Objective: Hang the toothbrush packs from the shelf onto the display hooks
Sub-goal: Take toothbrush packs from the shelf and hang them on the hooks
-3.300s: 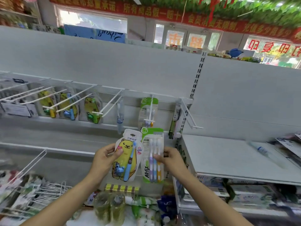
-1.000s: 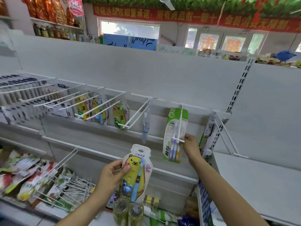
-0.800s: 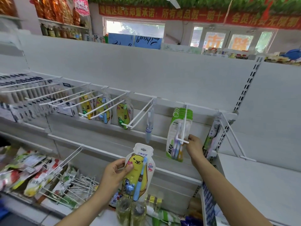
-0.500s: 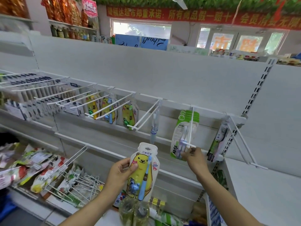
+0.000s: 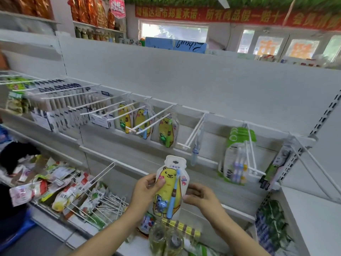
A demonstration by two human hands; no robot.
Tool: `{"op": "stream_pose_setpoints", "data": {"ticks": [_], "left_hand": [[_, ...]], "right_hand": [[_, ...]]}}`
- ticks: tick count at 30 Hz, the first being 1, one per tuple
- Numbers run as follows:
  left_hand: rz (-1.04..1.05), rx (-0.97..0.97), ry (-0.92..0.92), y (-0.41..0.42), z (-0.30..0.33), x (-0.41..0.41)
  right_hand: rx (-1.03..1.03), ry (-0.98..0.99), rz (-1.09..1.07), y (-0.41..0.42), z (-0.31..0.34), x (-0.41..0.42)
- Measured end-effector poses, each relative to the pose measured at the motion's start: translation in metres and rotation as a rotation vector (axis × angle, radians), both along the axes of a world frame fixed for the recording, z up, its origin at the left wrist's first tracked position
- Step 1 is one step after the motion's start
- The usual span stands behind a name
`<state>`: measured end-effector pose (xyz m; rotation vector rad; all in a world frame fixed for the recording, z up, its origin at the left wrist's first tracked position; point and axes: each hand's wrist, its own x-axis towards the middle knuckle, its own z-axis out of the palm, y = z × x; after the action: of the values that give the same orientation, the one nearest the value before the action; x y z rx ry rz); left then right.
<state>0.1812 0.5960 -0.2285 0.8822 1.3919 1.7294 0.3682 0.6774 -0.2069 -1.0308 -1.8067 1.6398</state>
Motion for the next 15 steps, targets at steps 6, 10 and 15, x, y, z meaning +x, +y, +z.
{"op": "stream_pose_setpoints", "data": {"ticks": [6, 10, 15], "left_hand": [[-0.067, 0.028, 0.034, -0.005, 0.002, -0.069], [-0.153, 0.057, 0.089, -0.016, 0.007, -0.127], [-0.243, 0.05, 0.104, -0.038, 0.009, -0.201]], "right_hand": [[0.128, 0.121, -0.083, -0.022, 0.011, -0.077], [0.184, 0.184, -0.131, -0.038, 0.019, -0.141], [0.239, 0.202, -0.182, -0.055, 0.029, -0.21]]}}
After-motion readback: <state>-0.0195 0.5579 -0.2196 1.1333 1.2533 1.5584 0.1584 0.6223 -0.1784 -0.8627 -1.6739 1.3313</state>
